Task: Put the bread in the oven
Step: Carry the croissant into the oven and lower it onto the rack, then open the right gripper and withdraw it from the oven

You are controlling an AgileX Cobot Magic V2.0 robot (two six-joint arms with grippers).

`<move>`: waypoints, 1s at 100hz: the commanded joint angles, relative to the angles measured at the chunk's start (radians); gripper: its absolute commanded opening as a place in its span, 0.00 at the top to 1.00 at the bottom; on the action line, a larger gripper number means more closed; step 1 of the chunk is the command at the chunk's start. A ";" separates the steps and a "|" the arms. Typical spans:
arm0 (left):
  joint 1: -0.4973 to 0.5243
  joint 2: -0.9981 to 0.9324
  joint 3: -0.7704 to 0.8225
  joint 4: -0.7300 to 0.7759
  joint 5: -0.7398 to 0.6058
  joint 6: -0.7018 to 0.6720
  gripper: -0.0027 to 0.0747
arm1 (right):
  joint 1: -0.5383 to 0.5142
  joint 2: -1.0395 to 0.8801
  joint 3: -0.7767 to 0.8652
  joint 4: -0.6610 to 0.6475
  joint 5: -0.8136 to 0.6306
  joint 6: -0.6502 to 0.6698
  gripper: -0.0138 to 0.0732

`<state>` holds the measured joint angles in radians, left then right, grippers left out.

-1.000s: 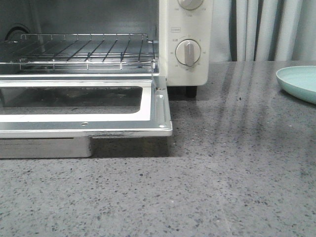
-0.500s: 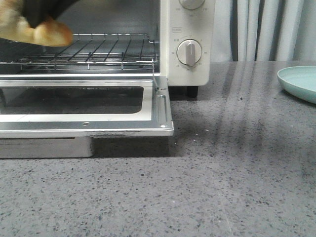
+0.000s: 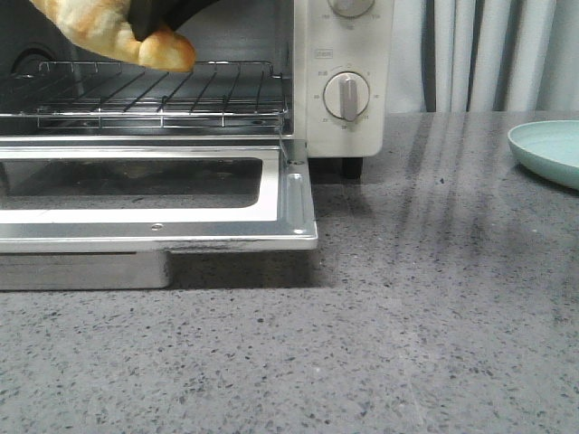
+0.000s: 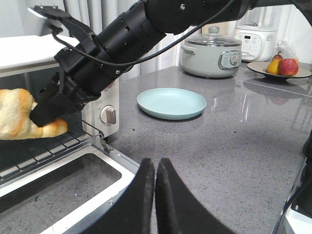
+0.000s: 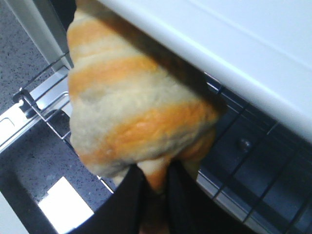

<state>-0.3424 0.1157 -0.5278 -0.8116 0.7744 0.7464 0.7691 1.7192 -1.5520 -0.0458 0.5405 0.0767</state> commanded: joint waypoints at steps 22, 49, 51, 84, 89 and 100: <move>-0.003 0.014 -0.031 -0.037 -0.072 -0.008 0.99 | -0.006 -0.029 -0.034 -0.012 -0.099 0.003 0.19; -0.003 0.014 -0.031 -0.021 -0.157 -0.008 0.99 | 0.039 -0.125 -0.030 0.002 0.064 -0.002 0.64; -0.003 0.014 -0.031 -0.015 -0.163 -0.008 0.99 | 0.051 -0.140 -0.025 0.002 0.086 -0.012 0.68; -0.003 0.014 -0.029 0.126 -0.319 -0.150 0.99 | 0.204 -0.696 0.384 -0.053 -0.046 -0.111 0.92; -0.003 0.014 -0.029 0.126 -0.346 -0.150 0.99 | 0.191 -0.835 0.481 -0.076 -0.083 -0.111 0.92; -0.003 0.016 -0.020 0.126 -0.394 -0.150 0.99 | 0.147 -1.097 0.640 -0.150 -0.090 -0.099 0.92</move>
<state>-0.3424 0.1157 -0.5278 -0.6680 0.4864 0.6137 0.9484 0.7892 -0.9892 -0.1285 0.5363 -0.0247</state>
